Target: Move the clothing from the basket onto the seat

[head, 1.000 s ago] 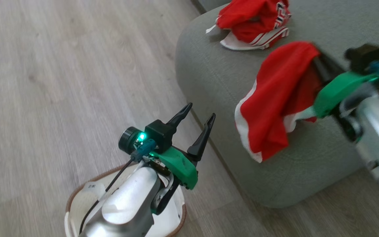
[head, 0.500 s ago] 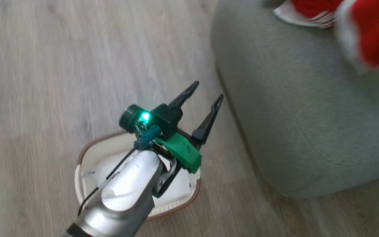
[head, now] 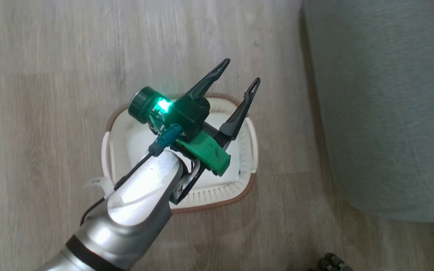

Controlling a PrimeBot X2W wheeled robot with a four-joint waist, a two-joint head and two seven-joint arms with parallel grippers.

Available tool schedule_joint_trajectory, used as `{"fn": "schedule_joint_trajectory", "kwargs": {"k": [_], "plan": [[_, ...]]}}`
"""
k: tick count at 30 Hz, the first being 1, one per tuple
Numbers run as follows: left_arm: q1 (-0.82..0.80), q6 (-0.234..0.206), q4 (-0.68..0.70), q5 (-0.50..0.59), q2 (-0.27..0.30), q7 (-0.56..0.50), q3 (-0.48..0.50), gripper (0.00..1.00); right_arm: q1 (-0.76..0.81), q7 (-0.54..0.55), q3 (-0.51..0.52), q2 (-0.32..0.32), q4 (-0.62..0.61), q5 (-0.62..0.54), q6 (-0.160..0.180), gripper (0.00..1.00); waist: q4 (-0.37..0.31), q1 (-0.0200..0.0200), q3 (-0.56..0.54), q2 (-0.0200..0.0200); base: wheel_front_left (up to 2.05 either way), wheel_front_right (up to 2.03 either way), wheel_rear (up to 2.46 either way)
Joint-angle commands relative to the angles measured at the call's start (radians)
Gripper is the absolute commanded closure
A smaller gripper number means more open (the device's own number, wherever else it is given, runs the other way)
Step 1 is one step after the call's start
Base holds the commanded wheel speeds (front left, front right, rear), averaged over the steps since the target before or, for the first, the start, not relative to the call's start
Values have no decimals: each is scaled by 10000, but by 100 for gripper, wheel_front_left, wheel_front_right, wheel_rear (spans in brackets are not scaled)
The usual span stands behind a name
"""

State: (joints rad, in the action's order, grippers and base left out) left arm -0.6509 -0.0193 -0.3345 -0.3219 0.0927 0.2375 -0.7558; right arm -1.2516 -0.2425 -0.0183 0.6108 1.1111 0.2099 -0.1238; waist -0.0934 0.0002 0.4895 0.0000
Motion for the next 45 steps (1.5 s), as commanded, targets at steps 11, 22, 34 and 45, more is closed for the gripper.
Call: {"fn": "schedule_joint_trajectory", "kwargs": {"k": [11,22,34,45], "plan": [[-346,-159,441,115,270,-48,191,0,394,-189,1739,-827,435,-2057,-69,51,505,-2,747,0,0,0,0],[-99,-280,197,-106,405,-10,275,0,1193,-192,1953,-1557,-232,-2515,-69,0,-88,-2,130,0,0,0,0],[680,-442,-162,-880,356,172,860,0,2461,-192,393,-1840,-1252,-1295,-69,0,-448,-2,-1673,0,0,0,0],[2535,-1210,367,-1166,535,240,2468,0,4461,-193,-399,-2475,-3054,297,-69,0,437,-2,-3722,0,0,0,0]]}}
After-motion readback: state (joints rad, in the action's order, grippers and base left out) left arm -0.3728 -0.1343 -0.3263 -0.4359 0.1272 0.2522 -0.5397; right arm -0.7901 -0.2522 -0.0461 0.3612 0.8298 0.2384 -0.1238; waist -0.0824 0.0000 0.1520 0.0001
